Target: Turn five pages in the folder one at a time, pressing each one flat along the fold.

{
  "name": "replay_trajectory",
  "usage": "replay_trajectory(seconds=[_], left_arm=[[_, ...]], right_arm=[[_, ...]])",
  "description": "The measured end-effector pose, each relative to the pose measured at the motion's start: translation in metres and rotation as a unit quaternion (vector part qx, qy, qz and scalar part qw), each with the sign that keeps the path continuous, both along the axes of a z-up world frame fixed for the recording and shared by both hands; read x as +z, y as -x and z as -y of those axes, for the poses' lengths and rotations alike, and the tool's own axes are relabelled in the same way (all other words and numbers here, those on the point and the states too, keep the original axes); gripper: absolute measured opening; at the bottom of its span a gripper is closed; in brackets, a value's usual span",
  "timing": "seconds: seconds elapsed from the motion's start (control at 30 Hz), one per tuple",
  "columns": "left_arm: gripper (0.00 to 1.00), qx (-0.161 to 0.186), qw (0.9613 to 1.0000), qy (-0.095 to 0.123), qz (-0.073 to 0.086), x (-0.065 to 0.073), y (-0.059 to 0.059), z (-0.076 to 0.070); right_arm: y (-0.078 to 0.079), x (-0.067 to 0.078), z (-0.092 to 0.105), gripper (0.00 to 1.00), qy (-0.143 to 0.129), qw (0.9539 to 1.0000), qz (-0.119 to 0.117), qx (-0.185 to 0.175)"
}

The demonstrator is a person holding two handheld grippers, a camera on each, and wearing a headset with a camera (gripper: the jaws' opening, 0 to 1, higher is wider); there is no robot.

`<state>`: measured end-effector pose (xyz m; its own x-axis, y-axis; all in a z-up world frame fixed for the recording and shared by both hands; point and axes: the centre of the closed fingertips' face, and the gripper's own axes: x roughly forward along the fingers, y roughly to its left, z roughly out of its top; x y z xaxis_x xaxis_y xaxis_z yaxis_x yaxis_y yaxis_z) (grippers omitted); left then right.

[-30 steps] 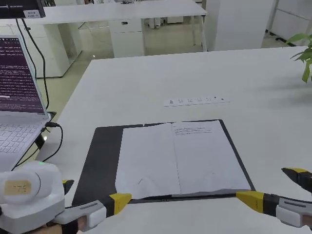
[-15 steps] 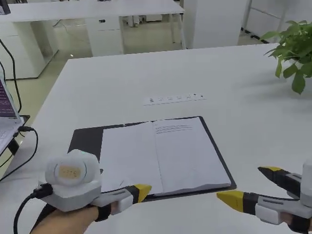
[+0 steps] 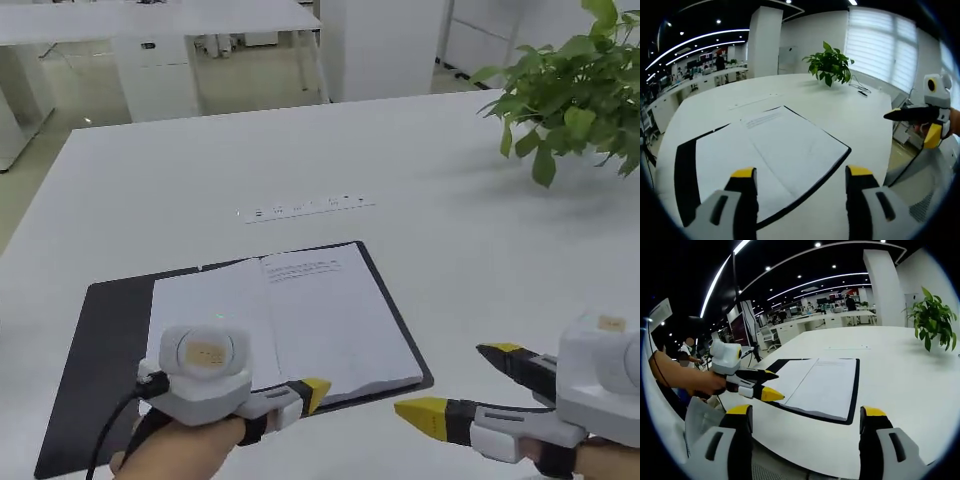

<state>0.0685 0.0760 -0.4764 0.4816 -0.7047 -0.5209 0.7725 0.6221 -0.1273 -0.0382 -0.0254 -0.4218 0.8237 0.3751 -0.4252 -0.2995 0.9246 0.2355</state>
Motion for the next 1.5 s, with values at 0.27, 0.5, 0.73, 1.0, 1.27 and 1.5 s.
replay_trajectory(seconds=[0.27,0.5,0.73,1.0,1.27,1.5], left_arm=[[0.69,-0.019,0.9998,0.002,0.009,-0.017,-0.004,0.039],[0.67,-0.012,0.9998,0.016,0.007,-0.029,-0.009,0.068],[0.64,-0.002,0.9997,0.003,0.025,-0.046,-0.019,0.084],[0.62,0.014,0.9995,0.0,0.03,-0.059,-0.022,0.093],[0.54,0.036,0.9978,-0.014,0.054,-0.072,-0.025,0.086],[0.53,0.02,0.9968,0.018,0.076,-0.071,-0.024,0.082]], right_arm=[[0.002,-0.001,0.002,0.87,-0.003,1.0,-0.001,-0.005],[0.003,-0.002,0.005,0.87,-0.004,1.0,-0.001,-0.009],[0.002,0.0,0.012,0.86,-0.01,0.9998,0.002,-0.017],[0.002,-0.004,0.013,0.85,-0.01,0.9998,-0.005,-0.018],[0.0,-0.011,0.013,0.84,-0.016,0.9996,-0.011,-0.021],[-0.001,-0.012,0.014,0.84,-0.019,0.9995,-0.012,-0.023]])
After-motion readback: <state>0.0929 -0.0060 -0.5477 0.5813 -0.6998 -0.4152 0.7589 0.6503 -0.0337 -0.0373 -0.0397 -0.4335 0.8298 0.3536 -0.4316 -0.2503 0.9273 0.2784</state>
